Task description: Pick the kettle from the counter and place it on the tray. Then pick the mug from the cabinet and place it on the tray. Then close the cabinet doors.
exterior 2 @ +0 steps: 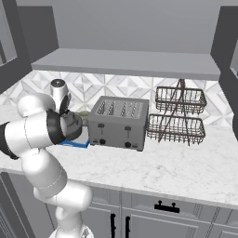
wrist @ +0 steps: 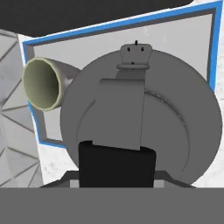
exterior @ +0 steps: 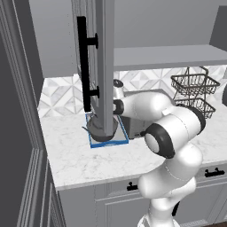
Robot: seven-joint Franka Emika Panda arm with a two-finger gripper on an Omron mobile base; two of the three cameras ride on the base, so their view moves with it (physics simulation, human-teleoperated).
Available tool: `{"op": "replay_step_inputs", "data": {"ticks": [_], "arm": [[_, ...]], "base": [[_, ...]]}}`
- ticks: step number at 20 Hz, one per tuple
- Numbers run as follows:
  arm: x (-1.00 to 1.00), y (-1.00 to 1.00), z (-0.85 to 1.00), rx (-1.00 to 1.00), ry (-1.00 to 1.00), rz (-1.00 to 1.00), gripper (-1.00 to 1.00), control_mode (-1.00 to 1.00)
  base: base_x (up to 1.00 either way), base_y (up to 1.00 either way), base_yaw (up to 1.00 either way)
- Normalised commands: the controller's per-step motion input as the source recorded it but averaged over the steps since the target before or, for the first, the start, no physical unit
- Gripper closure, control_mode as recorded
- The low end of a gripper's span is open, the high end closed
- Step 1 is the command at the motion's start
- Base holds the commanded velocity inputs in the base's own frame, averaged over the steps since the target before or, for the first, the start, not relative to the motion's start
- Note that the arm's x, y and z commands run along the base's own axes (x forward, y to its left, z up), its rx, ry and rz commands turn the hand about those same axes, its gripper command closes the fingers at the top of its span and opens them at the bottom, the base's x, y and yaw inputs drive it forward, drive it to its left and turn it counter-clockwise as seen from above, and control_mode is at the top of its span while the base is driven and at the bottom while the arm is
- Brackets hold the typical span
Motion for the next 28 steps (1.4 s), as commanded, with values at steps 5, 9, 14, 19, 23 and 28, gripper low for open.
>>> {"op": "replay_step_inputs", "data": {"ticks": [5,9,14,19,23,28], "arm": [[-0.09,0.0,-0.01,0.0,0.0,0.0,-1.0,-1.0],[-0.01,0.0,0.15,0.0,-0.09,0.0,-1.0,-1.0],[0.0,0.0,0.47,0.0,-0.21,0.0,-1.0,-1.0],[-0.15,0.0,0.36,0.0,-0.21,0.0,-1.0,-1.0],[-0.76,0.0,0.4,0.0,-0.14,-0.01,-1.0,-1.0],[-0.82,-0.13,0.51,0.0,-0.02,-0.03,-1.0,-1.0]], "base": [[0.0,0.0,0.0],[0.0,0.0,0.0],[0.0,0.0,0.0],[0.0,0.0,0.0],[0.0,0.0,0.0],[0.0,0.0,0.0]]}}
